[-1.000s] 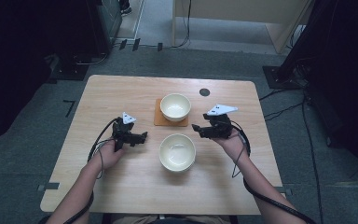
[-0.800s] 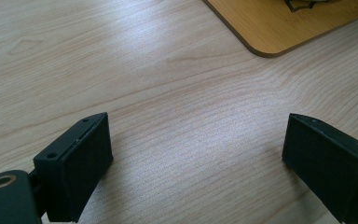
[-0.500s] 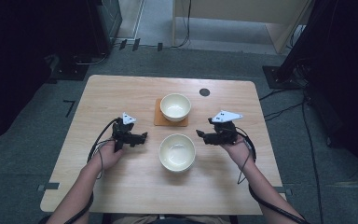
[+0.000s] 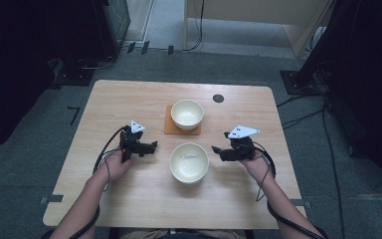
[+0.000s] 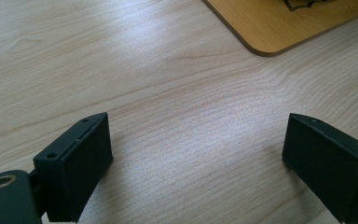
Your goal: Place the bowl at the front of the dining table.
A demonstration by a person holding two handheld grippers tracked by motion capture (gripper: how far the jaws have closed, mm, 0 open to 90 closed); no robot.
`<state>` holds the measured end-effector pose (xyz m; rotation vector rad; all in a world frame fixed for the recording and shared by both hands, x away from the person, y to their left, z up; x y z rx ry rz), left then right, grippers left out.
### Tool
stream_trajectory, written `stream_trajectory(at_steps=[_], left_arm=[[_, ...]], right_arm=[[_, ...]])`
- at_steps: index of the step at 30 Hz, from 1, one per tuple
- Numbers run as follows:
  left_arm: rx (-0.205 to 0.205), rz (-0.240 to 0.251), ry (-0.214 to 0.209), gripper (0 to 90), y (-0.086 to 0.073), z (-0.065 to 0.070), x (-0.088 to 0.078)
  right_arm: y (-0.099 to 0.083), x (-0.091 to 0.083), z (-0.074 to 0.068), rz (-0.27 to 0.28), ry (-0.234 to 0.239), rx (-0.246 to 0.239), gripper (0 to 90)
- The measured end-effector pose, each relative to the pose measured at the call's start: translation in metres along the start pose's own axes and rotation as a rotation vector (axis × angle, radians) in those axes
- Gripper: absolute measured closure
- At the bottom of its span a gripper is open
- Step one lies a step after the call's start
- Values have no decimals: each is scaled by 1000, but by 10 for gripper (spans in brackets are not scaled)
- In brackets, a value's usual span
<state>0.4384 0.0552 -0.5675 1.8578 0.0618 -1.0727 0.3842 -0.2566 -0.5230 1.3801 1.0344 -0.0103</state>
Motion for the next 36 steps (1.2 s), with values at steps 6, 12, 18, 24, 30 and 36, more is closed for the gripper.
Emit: stream_trajectory(at_steps=[6,12,18,24,30,36], left_arm=[[0,1,0,77,0,0,0],[1,0,0,76,0,0,0],[1,0,0,77,0,0,0],[2,0,0,77,0,0,0],[2,0,0,76,0,0,0],[2,-1,0,76,0,0,0]], right_arm=[[-9,9,6,-8,13,-12,241],[-18,18,10,-39,2,-54,241],[-29,28,11,-92,-13,-115,240],[-31,33,10,-81,22,-30,221],[-31,36,8,-113,30,15,130],[-31,37,9,-116,20,26,112]])
Point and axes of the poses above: each handheld gripper's, and its own axes: x roughly forward along the jaws, y roughly out of its top, z roughly to its right, the point moved 7 cm from there along x, roughly forward along the jaws, and after that the axes turned 13 degrees about x, right-handed, at the moved point
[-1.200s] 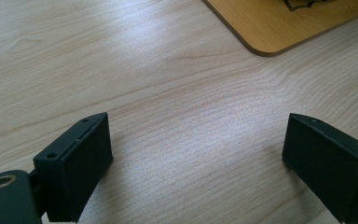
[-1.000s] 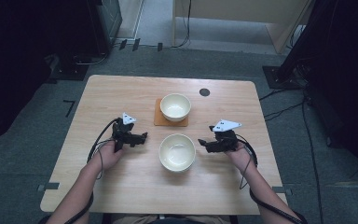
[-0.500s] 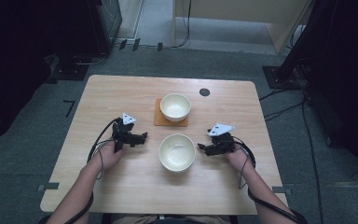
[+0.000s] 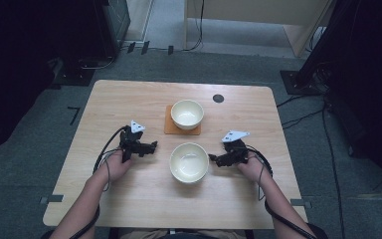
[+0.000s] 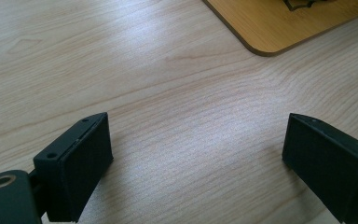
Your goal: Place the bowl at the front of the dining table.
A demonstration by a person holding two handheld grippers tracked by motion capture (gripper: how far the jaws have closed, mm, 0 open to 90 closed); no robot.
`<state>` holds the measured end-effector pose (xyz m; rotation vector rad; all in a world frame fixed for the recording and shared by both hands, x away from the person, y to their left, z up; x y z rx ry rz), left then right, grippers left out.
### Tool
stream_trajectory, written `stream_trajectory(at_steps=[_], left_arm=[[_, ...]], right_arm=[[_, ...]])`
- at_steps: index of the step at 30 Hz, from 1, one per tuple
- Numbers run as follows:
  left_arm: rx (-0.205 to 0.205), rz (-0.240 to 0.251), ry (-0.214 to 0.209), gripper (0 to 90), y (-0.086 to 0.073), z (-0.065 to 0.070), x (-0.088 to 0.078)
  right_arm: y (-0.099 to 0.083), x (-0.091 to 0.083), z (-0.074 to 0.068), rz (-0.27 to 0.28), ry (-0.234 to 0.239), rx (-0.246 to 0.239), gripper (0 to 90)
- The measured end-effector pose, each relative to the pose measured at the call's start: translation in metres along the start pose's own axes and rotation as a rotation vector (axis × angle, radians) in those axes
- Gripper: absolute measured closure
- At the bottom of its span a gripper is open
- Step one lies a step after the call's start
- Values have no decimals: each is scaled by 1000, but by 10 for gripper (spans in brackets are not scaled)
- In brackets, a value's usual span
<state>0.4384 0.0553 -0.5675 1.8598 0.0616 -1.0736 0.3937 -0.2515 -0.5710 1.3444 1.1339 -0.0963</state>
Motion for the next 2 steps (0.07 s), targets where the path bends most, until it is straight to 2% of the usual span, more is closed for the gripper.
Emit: stream_trajectory(at_steps=[2], left_arm=[[0,0,0,77,0,0,0]], right_arm=[[0,0,0,-1,-3,3,107]])
Point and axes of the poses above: each handheld gripper's, and its own axes: x roughly forward along the jaws, y roughly out of its top, z roughly to its right, the point moved 7 cm from there along x, roughly forward along the jaws, and after that the axes turned 13 degrees about x, right-handed, at the moved point
